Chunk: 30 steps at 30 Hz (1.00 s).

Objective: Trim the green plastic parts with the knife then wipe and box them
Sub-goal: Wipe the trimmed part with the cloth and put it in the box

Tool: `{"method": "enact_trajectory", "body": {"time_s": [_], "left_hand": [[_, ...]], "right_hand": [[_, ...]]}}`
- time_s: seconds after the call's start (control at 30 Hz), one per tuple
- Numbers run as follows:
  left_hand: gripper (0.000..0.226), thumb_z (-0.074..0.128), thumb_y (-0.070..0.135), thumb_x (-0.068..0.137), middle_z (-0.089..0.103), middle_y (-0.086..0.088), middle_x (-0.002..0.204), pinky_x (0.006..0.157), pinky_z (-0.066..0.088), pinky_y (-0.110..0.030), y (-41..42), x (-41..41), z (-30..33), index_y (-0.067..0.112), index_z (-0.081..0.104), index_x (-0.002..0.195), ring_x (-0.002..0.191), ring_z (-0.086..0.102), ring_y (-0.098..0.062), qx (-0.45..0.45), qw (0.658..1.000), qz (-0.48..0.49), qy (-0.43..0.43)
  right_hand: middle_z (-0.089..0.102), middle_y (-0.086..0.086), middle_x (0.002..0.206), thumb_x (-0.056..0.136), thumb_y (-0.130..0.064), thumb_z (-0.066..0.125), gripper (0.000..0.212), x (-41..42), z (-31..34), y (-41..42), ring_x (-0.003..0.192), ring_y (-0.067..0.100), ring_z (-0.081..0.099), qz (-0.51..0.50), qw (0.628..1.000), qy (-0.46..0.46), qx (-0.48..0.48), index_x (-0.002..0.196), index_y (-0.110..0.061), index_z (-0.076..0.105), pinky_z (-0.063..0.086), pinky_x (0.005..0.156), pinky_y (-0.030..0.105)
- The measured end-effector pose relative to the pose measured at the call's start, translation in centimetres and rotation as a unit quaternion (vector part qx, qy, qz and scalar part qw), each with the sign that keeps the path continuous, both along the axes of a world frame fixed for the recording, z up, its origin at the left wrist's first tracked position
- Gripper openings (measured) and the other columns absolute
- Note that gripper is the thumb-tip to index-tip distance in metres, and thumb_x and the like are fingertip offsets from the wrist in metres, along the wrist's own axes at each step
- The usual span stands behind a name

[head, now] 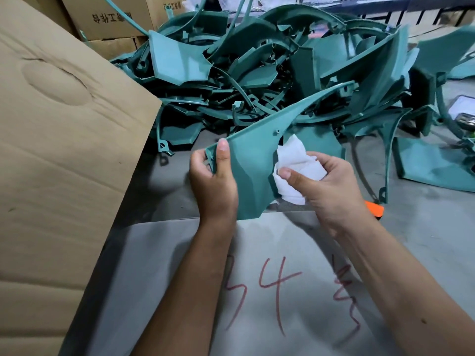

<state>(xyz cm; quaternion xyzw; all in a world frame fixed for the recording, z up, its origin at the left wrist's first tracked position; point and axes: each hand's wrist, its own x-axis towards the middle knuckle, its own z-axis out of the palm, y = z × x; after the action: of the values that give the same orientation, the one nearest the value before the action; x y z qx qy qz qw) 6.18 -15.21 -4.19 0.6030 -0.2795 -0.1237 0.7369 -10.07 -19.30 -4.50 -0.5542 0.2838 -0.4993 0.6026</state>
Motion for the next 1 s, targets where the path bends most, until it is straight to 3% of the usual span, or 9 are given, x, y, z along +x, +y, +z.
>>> {"method": "enact_trajectory", "body": {"time_s": [0.1,0.23,0.3,0.4,0.57,0.7,0.77,0.87,1.0], "left_hand": [[0.040,0.050,0.044,0.105,0.066,-0.008,0.088,0.073,0.048,-0.035,-0.6,-1.1,-0.9,0.007,0.058,0.092,0.081,0.060,-0.024,0.095,0.994,0.012,0.044],[0.044,0.051,0.046,0.104,0.066,0.000,0.080,0.058,0.046,-0.021,-0.9,-0.7,-1.3,0.006,0.065,0.094,0.069,0.059,-0.014,0.119,0.992,-0.016,0.035],[0.049,0.053,0.051,0.102,0.064,0.001,0.070,0.053,0.043,-0.027,-0.7,0.5,-1.0,0.008,0.064,0.081,0.061,0.055,-0.013,0.125,0.991,-0.037,0.017],[0.064,0.053,0.063,0.092,0.071,-0.014,0.079,0.062,0.054,-0.047,-0.3,1.6,-0.8,0.001,0.067,0.087,0.071,0.062,-0.022,0.116,0.989,-0.073,0.058],[0.052,0.054,0.050,0.102,0.075,-0.020,0.089,0.070,0.058,-0.047,-0.5,0.0,-1.0,0.001,0.068,0.090,0.077,0.069,-0.030,0.117,0.985,-0.124,0.031],[0.054,0.054,0.050,0.102,0.059,-0.004,0.066,0.056,0.044,-0.030,0.0,0.1,-0.9,0.003,0.055,0.075,0.059,0.052,-0.015,0.140,0.981,-0.088,-0.099],[0.059,0.054,0.051,0.101,0.054,-0.012,0.064,0.053,0.037,-0.033,0.2,0.0,-0.9,-0.002,0.053,0.076,0.058,0.045,-0.016,0.154,0.975,-0.072,-0.140],[0.062,0.054,0.053,0.100,0.057,-0.014,0.067,0.055,0.039,-0.033,0.1,-0.3,-0.9,-0.005,0.056,0.079,0.059,0.048,-0.018,0.157,0.977,-0.094,-0.114],[0.065,0.055,0.066,0.090,0.049,-0.006,0.058,0.055,0.042,-0.039,0.2,0.6,-0.8,0.006,0.047,0.066,0.057,0.044,-0.021,0.168,0.975,-0.095,-0.109]], "right_hand": [[0.077,0.008,0.076,0.080,-0.024,0.085,0.016,0.4,0.1,0.2,0.060,0.021,0.067,-0.051,0.999,-0.008,-0.010,0.078,-0.010,0.077,0.058,0.055,0.035],[0.042,-0.015,0.047,0.095,-0.032,0.075,0.051,0.3,0.1,0.4,0.039,0.005,0.034,-0.089,0.991,0.051,-0.081,0.051,-0.022,0.053,0.032,0.040,0.016],[0.047,-0.018,0.047,0.100,-0.035,0.069,0.051,-0.3,0.5,0.0,0.038,0.003,0.039,-0.124,0.987,0.048,-0.088,0.051,-0.024,0.059,0.031,0.039,0.015],[0.059,0.008,0.064,0.095,-0.057,0.067,0.056,-1.2,0.4,-1.3,0.056,0.021,0.055,-0.196,0.980,0.006,-0.009,0.068,-0.008,0.062,0.046,0.048,0.036],[0.079,0.011,0.106,0.086,-0.046,0.072,0.029,1.2,-0.2,0.5,0.094,0.024,0.076,0.040,0.995,-0.069,0.055,0.095,-0.019,0.079,0.060,0.082,0.040],[0.079,0.015,0.108,0.080,-0.017,0.081,0.026,0.0,0.8,0.5,0.095,0.025,0.078,0.127,0.987,-0.079,0.063,0.104,-0.008,0.076,0.062,0.074,0.034],[0.079,0.018,0.103,0.076,-0.010,0.079,0.026,-0.5,0.9,0.4,0.088,0.028,0.078,0.110,0.990,-0.059,0.070,0.101,-0.005,0.076,0.063,0.070,0.038],[0.075,0.029,0.104,0.079,-0.021,0.083,0.039,-0.3,0.9,0.6,0.087,0.035,0.074,0.085,0.995,-0.033,0.039,0.101,0.009,0.071,0.062,0.078,0.048],[0.061,0.018,0.073,0.089,-0.051,0.076,0.061,0.4,0.7,1.3,0.068,0.023,0.055,0.050,0.997,0.051,-0.023,0.078,0.008,0.063,0.045,0.061,0.037]]}}
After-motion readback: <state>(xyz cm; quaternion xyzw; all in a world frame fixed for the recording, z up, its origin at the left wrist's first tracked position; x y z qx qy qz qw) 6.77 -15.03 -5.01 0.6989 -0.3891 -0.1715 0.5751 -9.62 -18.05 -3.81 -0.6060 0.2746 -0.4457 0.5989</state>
